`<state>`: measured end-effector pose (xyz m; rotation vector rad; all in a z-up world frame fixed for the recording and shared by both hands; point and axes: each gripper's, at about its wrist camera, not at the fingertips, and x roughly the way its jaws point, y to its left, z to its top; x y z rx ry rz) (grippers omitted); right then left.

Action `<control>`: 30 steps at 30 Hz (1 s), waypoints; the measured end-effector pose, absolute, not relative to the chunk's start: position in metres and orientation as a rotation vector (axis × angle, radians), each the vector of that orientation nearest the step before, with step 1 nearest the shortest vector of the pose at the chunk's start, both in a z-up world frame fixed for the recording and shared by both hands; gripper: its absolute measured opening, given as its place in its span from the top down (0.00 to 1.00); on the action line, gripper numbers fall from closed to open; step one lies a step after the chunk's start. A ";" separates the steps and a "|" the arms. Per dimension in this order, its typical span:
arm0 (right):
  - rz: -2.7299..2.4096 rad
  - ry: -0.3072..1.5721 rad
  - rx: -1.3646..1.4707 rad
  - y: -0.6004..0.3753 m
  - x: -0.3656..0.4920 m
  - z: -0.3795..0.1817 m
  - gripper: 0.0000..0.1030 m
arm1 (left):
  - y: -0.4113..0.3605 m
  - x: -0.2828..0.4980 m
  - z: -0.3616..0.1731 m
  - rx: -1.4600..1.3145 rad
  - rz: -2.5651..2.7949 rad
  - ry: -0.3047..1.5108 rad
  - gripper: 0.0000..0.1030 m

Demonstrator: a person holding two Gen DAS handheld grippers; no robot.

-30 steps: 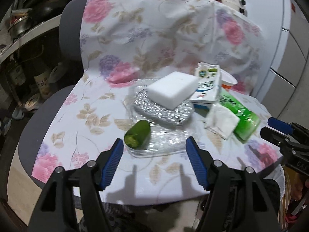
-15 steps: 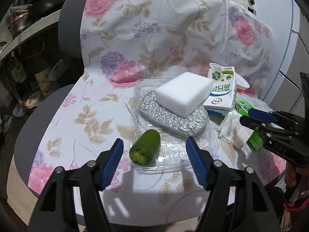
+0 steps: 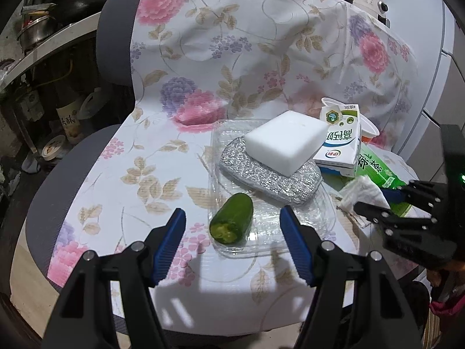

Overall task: Collect trash
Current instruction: 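Reach the right tool to the white tissue and close on it, then grasp the white sponge block with the left tool while the right tool holds the tissue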

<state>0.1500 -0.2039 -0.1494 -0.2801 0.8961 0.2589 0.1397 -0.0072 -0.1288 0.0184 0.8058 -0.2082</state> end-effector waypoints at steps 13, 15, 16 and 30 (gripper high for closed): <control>0.191 0.700 -0.038 -0.237 0.100 -0.088 0.96 | -0.040 0.164 -0.121 0.066 -0.272 0.813 0.34; 0.176 0.679 -0.017 -0.241 0.098 -0.085 0.96 | -0.049 0.172 -0.121 0.057 -0.292 0.815 0.34; 0.168 0.672 -0.015 -0.243 0.097 -0.083 0.96 | -0.054 0.178 -0.122 0.053 -0.295 0.817 0.34; 0.126 0.648 0.011 -0.261 0.091 -0.082 0.96 | -0.082 0.225 -0.148 0.013 -0.291 0.893 0.47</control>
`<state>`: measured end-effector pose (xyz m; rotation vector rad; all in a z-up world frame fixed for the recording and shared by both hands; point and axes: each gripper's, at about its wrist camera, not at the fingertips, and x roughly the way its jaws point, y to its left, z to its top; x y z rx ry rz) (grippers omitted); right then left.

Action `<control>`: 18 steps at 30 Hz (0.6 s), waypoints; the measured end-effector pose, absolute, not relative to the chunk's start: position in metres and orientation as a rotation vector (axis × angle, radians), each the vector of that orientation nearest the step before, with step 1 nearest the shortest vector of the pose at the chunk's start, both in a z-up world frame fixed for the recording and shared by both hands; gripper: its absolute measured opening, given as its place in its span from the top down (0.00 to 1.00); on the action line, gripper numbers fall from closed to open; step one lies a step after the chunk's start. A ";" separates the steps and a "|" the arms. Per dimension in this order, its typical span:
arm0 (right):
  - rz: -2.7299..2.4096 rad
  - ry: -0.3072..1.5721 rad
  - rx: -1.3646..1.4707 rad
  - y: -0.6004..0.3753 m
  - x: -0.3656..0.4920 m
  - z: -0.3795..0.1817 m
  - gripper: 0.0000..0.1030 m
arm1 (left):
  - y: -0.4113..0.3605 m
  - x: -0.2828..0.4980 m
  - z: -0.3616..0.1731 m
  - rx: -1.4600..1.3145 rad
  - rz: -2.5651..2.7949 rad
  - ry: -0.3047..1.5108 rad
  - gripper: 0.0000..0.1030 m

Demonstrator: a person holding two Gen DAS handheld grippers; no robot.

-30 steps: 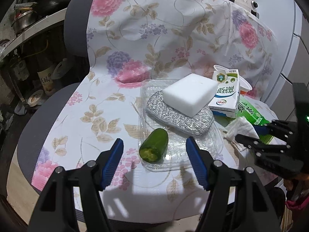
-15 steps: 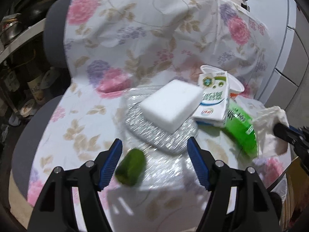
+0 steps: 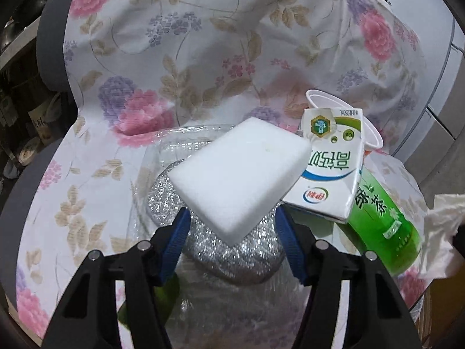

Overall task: Collect trash
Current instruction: 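Grasp the white sponge block with the left tool while the right tool holds the tissue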

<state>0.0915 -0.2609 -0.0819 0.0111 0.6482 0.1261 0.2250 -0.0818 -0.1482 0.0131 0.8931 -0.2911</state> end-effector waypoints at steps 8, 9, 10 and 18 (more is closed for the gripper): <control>0.123 0.646 0.011 -0.262 0.088 -0.080 0.96 | -0.074 0.215 -0.132 -0.015 -0.297 0.798 0.62; 0.120 0.645 0.012 -0.263 0.087 -0.079 0.96 | -0.073 0.211 -0.127 -0.015 -0.298 0.782 0.63; 0.116 0.641 0.013 -0.263 0.085 -0.077 0.96 | -0.073 0.208 -0.124 -0.013 -0.299 0.771 0.63; 0.066 0.601 0.045 -0.277 0.060 -0.061 0.96 | -0.067 0.145 -0.083 -0.020 -0.348 0.679 0.63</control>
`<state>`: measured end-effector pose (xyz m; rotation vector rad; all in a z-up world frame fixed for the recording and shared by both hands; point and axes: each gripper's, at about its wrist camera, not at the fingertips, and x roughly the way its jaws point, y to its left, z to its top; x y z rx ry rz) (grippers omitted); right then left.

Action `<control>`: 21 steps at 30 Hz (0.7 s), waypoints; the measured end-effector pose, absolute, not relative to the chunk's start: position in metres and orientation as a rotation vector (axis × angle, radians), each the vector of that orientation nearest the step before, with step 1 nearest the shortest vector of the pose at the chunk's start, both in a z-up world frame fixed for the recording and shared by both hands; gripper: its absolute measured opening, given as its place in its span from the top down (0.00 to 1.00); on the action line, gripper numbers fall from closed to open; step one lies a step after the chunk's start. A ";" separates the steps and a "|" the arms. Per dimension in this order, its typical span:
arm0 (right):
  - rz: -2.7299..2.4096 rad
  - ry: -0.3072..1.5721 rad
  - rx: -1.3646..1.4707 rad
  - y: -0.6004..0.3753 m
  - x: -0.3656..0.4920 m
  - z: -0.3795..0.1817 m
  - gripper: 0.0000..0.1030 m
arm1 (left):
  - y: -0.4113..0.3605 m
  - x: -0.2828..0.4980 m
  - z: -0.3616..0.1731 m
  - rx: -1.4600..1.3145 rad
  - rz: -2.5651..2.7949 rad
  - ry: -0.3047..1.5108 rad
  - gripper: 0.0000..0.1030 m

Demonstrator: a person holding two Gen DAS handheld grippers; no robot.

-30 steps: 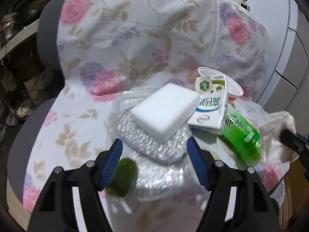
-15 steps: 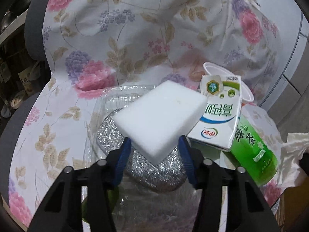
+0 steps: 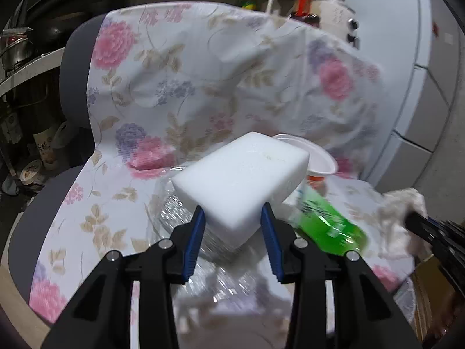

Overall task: Collect trash
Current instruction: 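Grasp the white sponge block with the left tool while the right tool holds the tissue, then carry the sponge and tissue over the trash bin and open both tools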

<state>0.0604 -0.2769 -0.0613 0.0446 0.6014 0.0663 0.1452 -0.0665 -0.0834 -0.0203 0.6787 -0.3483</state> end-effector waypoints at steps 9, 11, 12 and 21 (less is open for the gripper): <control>-0.026 0.594 0.096 -0.309 0.014 -0.058 0.96 | -0.102 0.080 -0.078 -0.002 -0.511 0.666 0.61; -0.053 0.587 0.107 -0.319 0.000 -0.057 0.96 | -0.114 0.071 -0.082 0.010 -0.547 0.669 0.61; -0.075 0.583 0.111 -0.324 -0.009 -0.057 0.96 | -0.121 0.066 -0.084 0.015 -0.567 0.671 0.61; -0.305 0.568 0.187 -0.397 -0.095 -0.062 0.96 | -0.211 0.019 -0.093 0.085 -0.820 0.646 0.60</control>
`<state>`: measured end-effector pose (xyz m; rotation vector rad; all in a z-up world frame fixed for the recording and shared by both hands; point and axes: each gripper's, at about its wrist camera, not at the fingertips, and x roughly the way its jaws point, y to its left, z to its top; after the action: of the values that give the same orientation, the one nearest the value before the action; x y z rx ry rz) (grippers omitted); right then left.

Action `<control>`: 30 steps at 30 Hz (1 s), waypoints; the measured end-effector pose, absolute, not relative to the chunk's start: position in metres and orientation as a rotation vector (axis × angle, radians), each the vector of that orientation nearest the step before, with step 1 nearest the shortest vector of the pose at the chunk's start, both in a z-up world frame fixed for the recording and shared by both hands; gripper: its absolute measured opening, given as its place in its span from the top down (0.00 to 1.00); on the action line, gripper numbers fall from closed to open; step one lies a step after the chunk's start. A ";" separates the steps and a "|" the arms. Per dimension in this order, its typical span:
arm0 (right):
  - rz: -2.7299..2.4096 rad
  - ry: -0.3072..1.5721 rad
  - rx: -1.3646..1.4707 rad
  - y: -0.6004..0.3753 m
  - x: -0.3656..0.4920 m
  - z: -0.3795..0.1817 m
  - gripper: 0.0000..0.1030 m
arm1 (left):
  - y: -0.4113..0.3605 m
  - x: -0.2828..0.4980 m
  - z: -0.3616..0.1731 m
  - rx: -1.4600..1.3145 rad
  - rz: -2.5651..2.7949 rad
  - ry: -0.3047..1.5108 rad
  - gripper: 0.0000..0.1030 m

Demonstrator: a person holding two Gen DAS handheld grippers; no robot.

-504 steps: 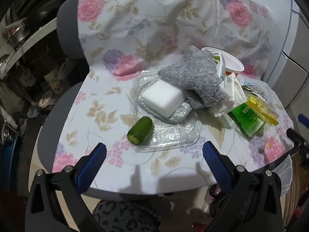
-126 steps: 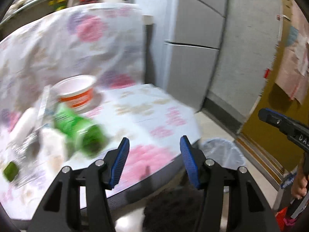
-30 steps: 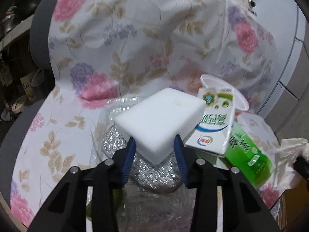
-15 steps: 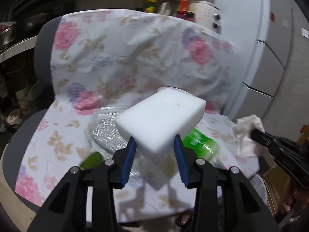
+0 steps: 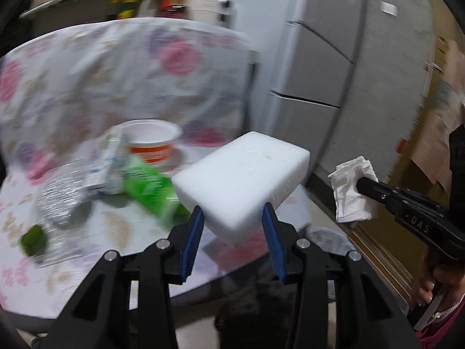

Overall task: Collect trash
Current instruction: 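Carry the sponge and tissue over the trash bin and open both tools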

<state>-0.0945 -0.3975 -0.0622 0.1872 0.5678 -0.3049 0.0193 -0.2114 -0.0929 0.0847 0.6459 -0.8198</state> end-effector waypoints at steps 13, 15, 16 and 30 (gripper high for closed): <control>-0.633 0.601 0.330 -0.504 -0.196 -0.111 0.96 | -0.360 -0.059 -0.136 0.273 -1.110 0.587 0.59; -0.647 0.615 0.348 -0.514 -0.198 -0.121 0.96 | -0.381 -0.065 -0.147 0.305 -1.136 0.602 0.59; -0.653 0.618 0.357 -0.518 -0.199 -0.127 0.96 | -0.389 -0.065 -0.152 0.311 -1.147 0.615 0.59; -0.676 0.711 0.570 -0.595 -0.195 -0.209 0.91 | -0.465 -0.053 -0.192 0.361 -1.211 0.754 0.51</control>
<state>-0.1950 -0.5952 -0.2091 0.5701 0.7107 -0.6758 -0.0531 -0.4654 -0.1920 0.3607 0.7538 -1.2108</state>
